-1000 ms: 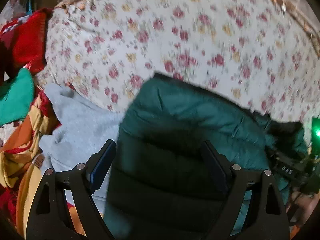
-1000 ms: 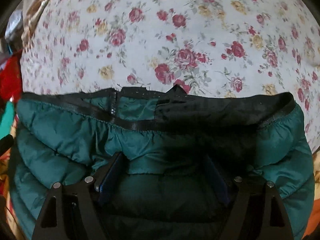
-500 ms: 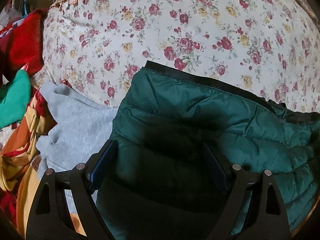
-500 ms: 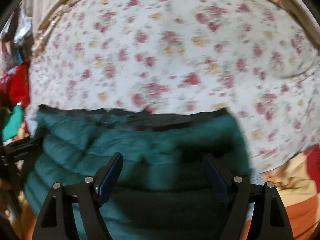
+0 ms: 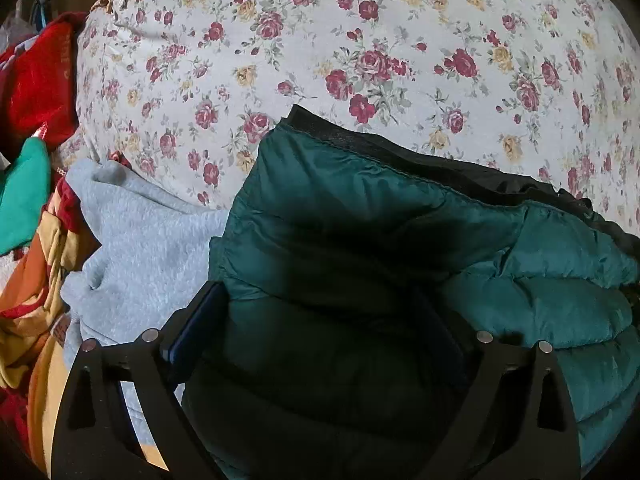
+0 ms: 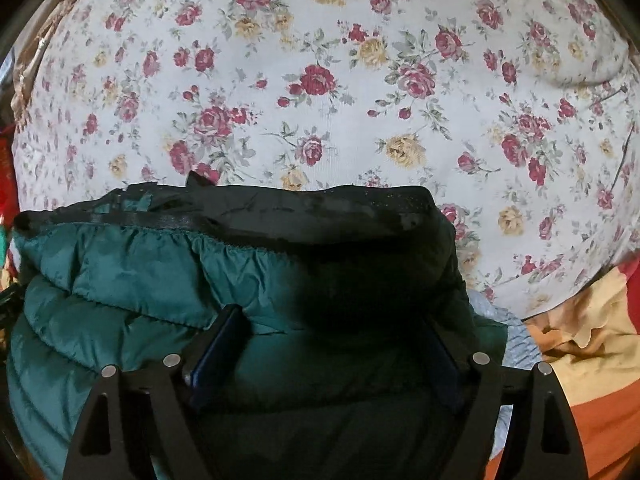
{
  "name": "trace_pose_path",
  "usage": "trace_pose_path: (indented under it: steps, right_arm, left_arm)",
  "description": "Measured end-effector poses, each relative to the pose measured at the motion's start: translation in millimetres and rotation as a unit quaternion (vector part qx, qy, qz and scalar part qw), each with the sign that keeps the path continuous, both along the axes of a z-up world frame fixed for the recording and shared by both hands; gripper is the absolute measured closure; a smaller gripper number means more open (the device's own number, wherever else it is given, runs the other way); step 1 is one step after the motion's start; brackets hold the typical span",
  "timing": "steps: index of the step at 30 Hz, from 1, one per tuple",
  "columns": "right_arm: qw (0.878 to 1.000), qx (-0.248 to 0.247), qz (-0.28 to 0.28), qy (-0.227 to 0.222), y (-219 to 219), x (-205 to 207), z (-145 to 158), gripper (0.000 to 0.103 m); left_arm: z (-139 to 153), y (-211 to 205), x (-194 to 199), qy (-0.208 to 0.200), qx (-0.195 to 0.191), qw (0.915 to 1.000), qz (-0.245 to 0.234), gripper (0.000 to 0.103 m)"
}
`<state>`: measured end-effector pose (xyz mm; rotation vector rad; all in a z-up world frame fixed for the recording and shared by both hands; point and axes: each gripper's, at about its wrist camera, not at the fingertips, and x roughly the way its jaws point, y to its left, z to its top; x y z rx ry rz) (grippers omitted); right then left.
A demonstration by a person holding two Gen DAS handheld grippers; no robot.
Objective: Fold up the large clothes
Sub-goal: 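Open both grippers and press the folded jacket flat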
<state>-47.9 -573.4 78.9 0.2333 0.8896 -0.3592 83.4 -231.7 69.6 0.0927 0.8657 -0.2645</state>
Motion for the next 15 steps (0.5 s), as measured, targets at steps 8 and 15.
trace_pose_path:
  steps: [8,15]
  right_arm:
    - [0.998,0.023,0.006,-0.052,2,-50,35,0.020]
    - [0.997,0.059,-0.005,-0.042,-6,-54,2,0.020]
  left_arm:
    - [-2,1,0,0.003,-0.006,1.0000,0.002,0.007]
    - [-3,3,2,0.002,-0.016,0.9999,0.004,0.006]
